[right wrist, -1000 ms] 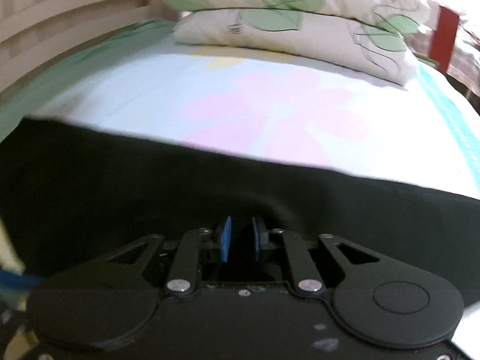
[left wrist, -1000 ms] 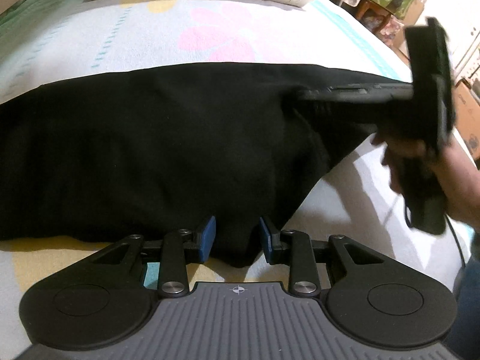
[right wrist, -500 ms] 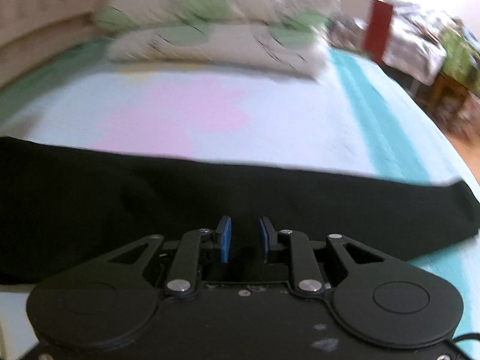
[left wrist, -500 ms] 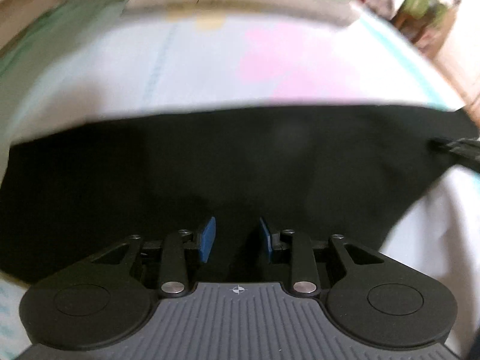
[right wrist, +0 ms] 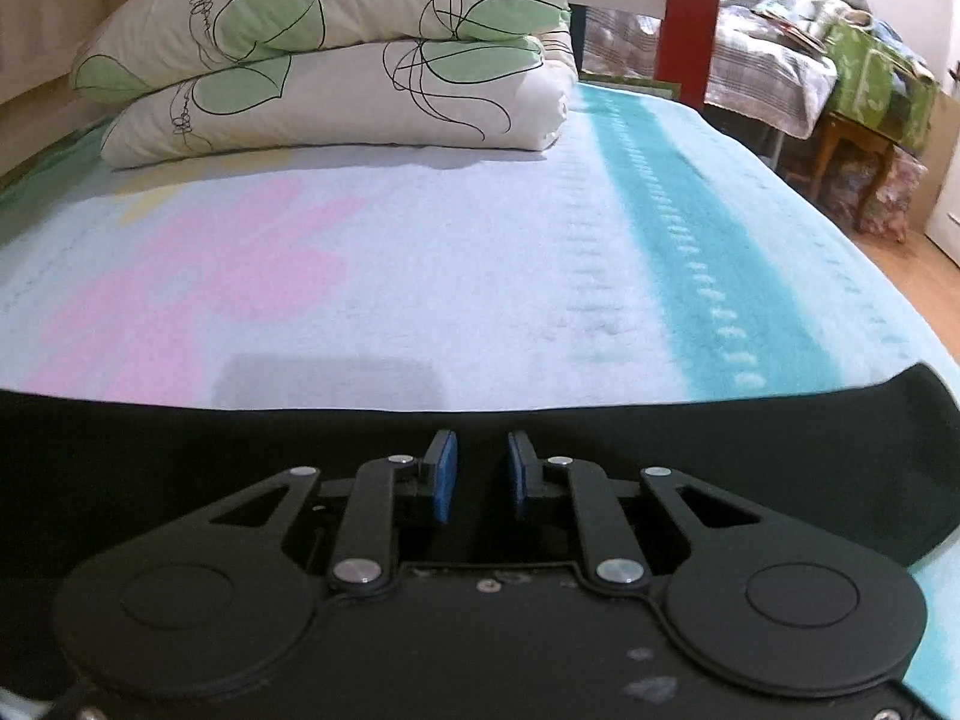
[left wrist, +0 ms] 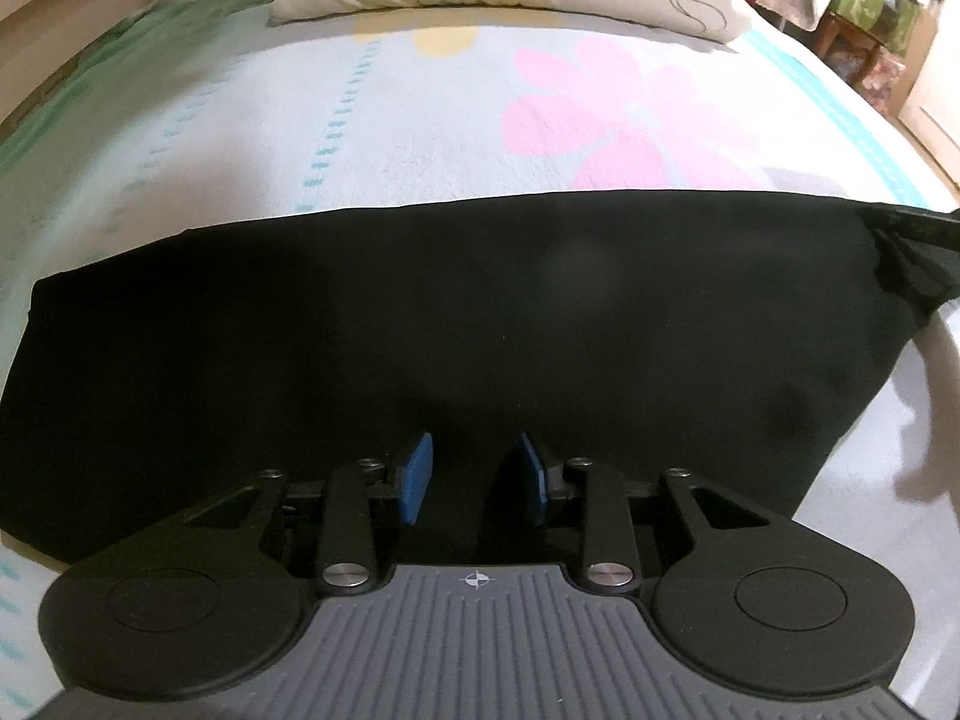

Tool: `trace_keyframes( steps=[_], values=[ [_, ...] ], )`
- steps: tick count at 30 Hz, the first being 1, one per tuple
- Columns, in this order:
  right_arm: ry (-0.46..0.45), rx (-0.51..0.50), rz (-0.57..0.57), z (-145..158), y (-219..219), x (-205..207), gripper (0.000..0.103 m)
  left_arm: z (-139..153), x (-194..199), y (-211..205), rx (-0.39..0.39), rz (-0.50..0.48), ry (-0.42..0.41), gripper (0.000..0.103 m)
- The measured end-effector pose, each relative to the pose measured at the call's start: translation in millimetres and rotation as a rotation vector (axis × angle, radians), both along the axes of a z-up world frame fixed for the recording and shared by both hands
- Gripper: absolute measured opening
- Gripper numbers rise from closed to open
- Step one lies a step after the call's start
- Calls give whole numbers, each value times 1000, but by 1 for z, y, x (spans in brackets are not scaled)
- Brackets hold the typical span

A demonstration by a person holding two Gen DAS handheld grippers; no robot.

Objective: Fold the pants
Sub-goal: 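Move the open right tool toward the pants leg cuff, then grasp the leg cuff with the right tool and lift it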

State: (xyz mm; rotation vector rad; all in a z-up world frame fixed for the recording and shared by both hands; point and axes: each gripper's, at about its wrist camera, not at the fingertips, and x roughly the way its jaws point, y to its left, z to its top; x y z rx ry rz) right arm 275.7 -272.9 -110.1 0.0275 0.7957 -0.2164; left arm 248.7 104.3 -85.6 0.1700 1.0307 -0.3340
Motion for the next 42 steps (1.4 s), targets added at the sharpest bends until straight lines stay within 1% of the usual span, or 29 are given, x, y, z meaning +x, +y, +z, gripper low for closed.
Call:
trace_keyframes(
  steps=[3, 6, 7, 8, 9, 11, 12, 13, 15, 17, 18, 19, 20, 21, 22, 23, 24, 26, 27, 29, 33, 36, 38, 40, 42],
  values=[
    [3, -35, -16, 1, -23, -7, 15, -1, 6, 0, -15, 10, 18, 33],
    [13, -12, -52, 5, -60, -6, 15, -2, 8, -4, 4, 17, 19, 32],
    [18, -21, -71, 6, -68, -7, 18, -1, 8, -7, 14, 18, 15, 32],
    [15, -30, -94, 9, -75, -9, 27, 1, 7, -9, 21, 15, 11, 31],
    [-10, -9, -114, 15, -85, -17, 27, 4, 7, -11, 21, 12, 12, 31],
    [-67, 68, -118, 26, -99, -38, 27, 12, 6, -15, -12, 16, 19, 30],
    [-75, 69, -113, 28, -102, -46, 27, 17, 6, -21, -36, 8, 12, 30],
    [-72, 53, -98, 29, -103, -55, 27, 22, 6, -28, -47, -8, 2, 30],
    [-35, 17, -72, 23, -106, -64, 26, 29, 7, -50, -36, -51, -26, 31],
    [25, -39, -104, 10, -116, -67, 26, 31, 10, -72, -27, -90, -44, 31],
    [9, -42, -146, 6, -126, -70, 26, 29, 13, -83, -20, -104, -43, 31],
    [-14, -22, -198, 5, -138, -73, 25, 25, 15, -91, -10, -107, -38, 31],
    [-26, 0, -241, 6, -148, -76, 22, 21, 18, -99, 3, -108, -25, 31],
    [-43, 38, -280, 8, -158, -78, 22, 15, 22, -104, 13, -112, -9, 31],
    [-53, 63, -302, 11, -163, -80, 24, 9, 25, -110, 28, -115, 6, 31],
    [-63, 68, -314, 13, -166, -83, 29, 3, 27, -113, 47, -116, 18, 31],
    [-82, 64, -322, 18, -166, -88, 30, -3, 27, -114, 66, -122, 20, 32],
    [-122, 80, -327, 26, -166, -101, 40, -3, 27, -117, 91, -147, -3, 33],
    [-121, 92, -328, 28, -167, -108, 42, -3, 27, -118, 101, -152, -1, 33],
    [-114, 147, -355, 27, -174, -120, 46, -3, 29, -119, 109, -154, 8, 33],
    [-54, 291, -399, 12, -184, -136, 48, -1, 33, -120, 116, -151, 23, 33],
    [-117, 355, -420, 7, -192, -137, 50, 0, 31, -122, 128, -151, 23, 33],
    [-150, 456, -453, 5, -203, -135, 53, 0, 27, -124, 137, -154, 22, 33],
    [-181, 533, -491, 2, -211, -131, 54, 0, 27, -125, 140, -154, 23, 33],
    [-194, 561, -510, 1, -216, -128, 54, 0, 26, -125, 136, -153, 26, 33]
  ],
)
